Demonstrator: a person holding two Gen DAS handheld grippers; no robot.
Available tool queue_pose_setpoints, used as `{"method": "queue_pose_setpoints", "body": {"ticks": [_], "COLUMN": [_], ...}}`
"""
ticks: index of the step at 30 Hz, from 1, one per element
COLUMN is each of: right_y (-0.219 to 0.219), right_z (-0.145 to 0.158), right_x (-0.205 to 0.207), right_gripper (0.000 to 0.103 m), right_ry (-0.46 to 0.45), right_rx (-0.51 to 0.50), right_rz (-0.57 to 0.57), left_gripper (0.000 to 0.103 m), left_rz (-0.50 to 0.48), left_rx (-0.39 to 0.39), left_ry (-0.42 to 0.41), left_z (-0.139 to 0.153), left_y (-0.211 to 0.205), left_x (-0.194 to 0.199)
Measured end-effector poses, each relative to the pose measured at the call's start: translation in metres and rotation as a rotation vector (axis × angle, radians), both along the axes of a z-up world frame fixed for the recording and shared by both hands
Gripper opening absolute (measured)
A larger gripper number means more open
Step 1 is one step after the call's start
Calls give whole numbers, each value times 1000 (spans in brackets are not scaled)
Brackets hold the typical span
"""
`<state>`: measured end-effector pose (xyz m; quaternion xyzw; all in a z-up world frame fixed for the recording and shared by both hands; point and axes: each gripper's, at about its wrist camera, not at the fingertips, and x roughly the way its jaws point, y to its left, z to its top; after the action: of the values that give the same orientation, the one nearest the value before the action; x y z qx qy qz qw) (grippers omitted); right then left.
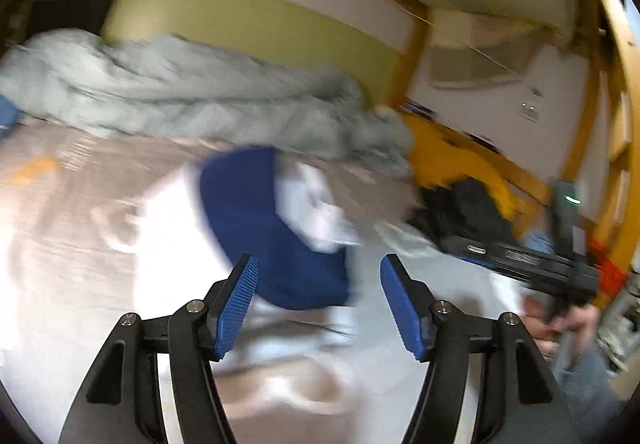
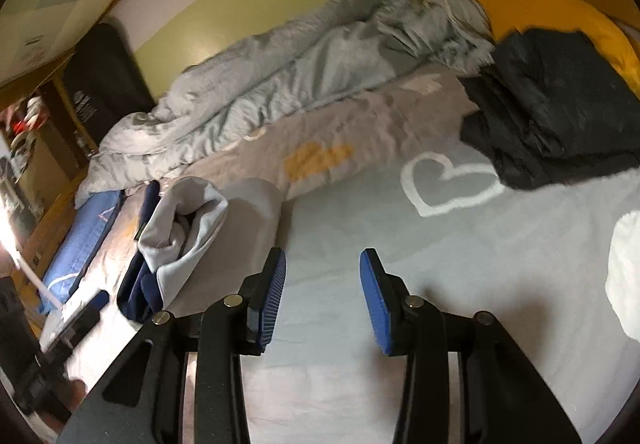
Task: Fold large clothes
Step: 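Grasp the folded white bundle with both tools and lift it off the sheet, then carry the lifted bundle with both tools toward the black folded jacket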
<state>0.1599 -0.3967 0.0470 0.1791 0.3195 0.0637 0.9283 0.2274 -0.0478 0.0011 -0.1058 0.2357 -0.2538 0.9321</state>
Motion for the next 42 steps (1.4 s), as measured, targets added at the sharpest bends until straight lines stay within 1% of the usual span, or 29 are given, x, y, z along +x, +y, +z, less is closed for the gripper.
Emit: {"method": "queue_pose_setpoints", "body": {"ticks": [2,3,5,6,7,8,9,11,12,13,14,16,18,20,21,23,24,25,26,27,29,30,32,34,35,37,38,40,42], "right_y": [14,23,44,55,69,82,94,118,130,140,148,165,176,182,182,184,182,176,168,163,150,144,128,111,101,86,82,77,73], "right_z": [8,13,25,30,38,44,50,57,57,56,53,44,31,17,11,3,3,8,19,27,42,44,39,26,17,0,-8,-23,-36], "right_x": [-2,-2,-1,-1,0,2,6,22,34,46,56,78,98,117,122,128,126,119,106,97,74,67,61,66,71,80,84,90,91], "right_gripper": [39,39,39,39,39,39,39,39,39,39,41,53,55,55,53,16,6,6,5,5,5,5,5,5,5,5,5,5,7], "right_ry": [-38,-53,-83,-98,-117,-125,-127,-96,-61,-34,-13,28,65,122,139,145,137,101,32,-12,-57,-57,-22,19,41,67,78,99,108], "right_rx": [21,35,39,29,8,-4,-6,33,55,60,48,-14,-62,-76,-78,-83,-67,-48,-19,-14,-31,-33,-62,-55,-31,15,14,3,44], "right_rz": [54,92,160,187,225,258,293,384,426,433,427,384,355,344,340,364,374,360,354,352,338,337,306,264,243,216,208,196,221], "left_gripper": [68,68,68,68,68,68,68,68,68,68,69,70,70,70,70,70,70,69,67,67,67,68,72,72,72,72,73,73,76], "left_rz": [72,108,136,123,109,78,59,10,1,-3,10,28,32,23,14,9,8,6,3,13,43,68,106,78,51,39,29,23,40], "left_rx": [4,-23,-81,-99,-104,-120,-132,-136,-115,-83,-20,34,36,28,27,16,10,-10,-58,-94,-146,-174,-227,-255,-233,-169,-142,-141,-118], "left_ry": [41,100,207,274,317,355,367,368,362,356,333,310,305,304,302,294,290,278,254,230,189,174,191,242,296,356,384,403,396], "left_z": [-5,-13,-32,-46,-56,-70,-76,-83,-85,-86,-87,-87,-88,-89,-89,-88,-87,-84,-76,-69,-54,-45,-35,-36,-41,-52,-60,-68,-71], "left_y": [25,43,67,75,78,79,79,71,65,58,46,36,34,36,37,40,41,44,50,56,67,73,80,76,66,50,39,33,30], "left_x": [14,27,48,61,68,73,74,71,70,69,68,64,64,62,63,60,59,58,55,52,51,52,63,77,90,103,108,109,108]}}
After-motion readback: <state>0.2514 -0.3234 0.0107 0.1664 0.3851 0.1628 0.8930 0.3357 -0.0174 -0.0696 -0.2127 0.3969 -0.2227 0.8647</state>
